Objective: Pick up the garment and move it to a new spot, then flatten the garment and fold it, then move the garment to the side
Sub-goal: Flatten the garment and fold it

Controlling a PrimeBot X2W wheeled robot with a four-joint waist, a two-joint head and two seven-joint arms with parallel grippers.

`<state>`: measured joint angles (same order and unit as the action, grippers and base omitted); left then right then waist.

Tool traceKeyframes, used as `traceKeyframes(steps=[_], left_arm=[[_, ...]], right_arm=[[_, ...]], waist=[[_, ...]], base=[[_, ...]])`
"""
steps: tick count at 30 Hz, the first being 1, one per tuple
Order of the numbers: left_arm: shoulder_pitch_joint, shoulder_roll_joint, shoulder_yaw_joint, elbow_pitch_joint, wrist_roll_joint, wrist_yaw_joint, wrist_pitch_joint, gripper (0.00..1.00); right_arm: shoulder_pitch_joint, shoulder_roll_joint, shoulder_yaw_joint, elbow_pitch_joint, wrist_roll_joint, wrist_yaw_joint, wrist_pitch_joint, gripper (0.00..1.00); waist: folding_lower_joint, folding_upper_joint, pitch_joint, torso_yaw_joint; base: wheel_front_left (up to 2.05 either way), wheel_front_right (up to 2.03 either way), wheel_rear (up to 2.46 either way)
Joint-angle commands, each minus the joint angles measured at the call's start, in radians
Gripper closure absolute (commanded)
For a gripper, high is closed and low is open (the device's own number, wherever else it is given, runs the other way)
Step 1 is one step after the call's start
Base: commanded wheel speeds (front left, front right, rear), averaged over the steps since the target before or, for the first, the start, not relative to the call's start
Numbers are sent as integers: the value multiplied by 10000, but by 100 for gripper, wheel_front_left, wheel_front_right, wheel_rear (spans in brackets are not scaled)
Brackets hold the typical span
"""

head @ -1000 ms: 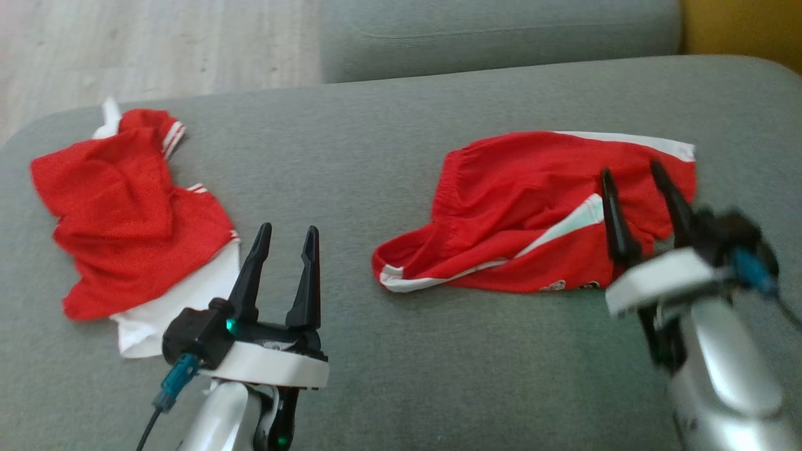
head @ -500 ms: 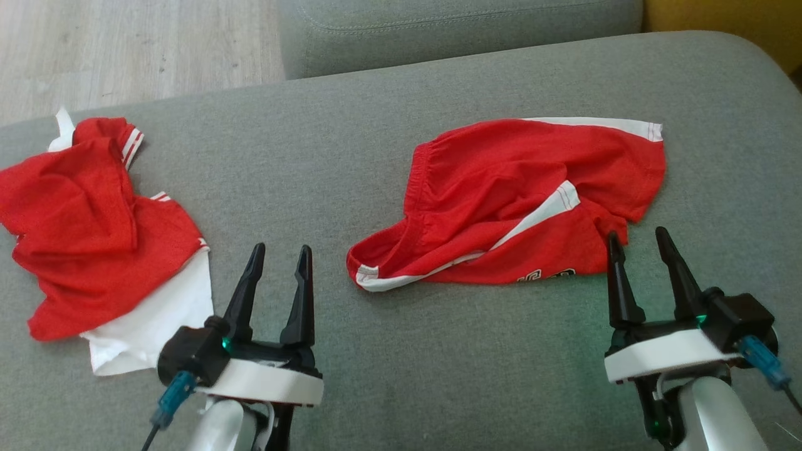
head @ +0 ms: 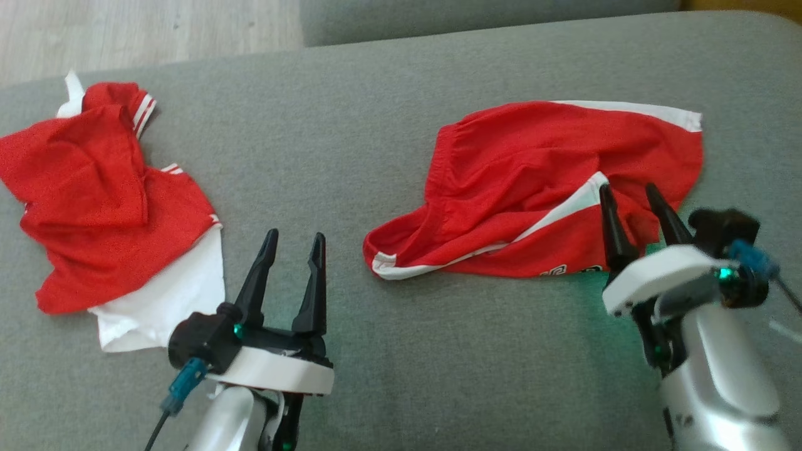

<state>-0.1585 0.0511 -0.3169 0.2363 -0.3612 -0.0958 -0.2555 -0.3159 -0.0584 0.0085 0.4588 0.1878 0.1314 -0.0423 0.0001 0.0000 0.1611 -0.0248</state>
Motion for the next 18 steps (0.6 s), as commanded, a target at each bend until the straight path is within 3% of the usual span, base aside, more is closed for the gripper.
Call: traceKeyframes(steps=[1,7,18], left_arm=[[-386,-8,245,-261,-12,10,-63,0],[-561,-8,83,-179,-37,11,-63,0],[-752,-8,10,-101,-144,10,-63,0]], right_arm=[[-367,-72,249,-217,185,-7,92,0],[-1097,-401,442,557,997,-7,849,0],[-1542,-811,1025,1226,1718,-7,899,0]], waist=[[-1,0,95,91],[-1,0,260,290],[-1,0,413,501]], base=[[0,0,0],[0,0,0],[0,0,0]])
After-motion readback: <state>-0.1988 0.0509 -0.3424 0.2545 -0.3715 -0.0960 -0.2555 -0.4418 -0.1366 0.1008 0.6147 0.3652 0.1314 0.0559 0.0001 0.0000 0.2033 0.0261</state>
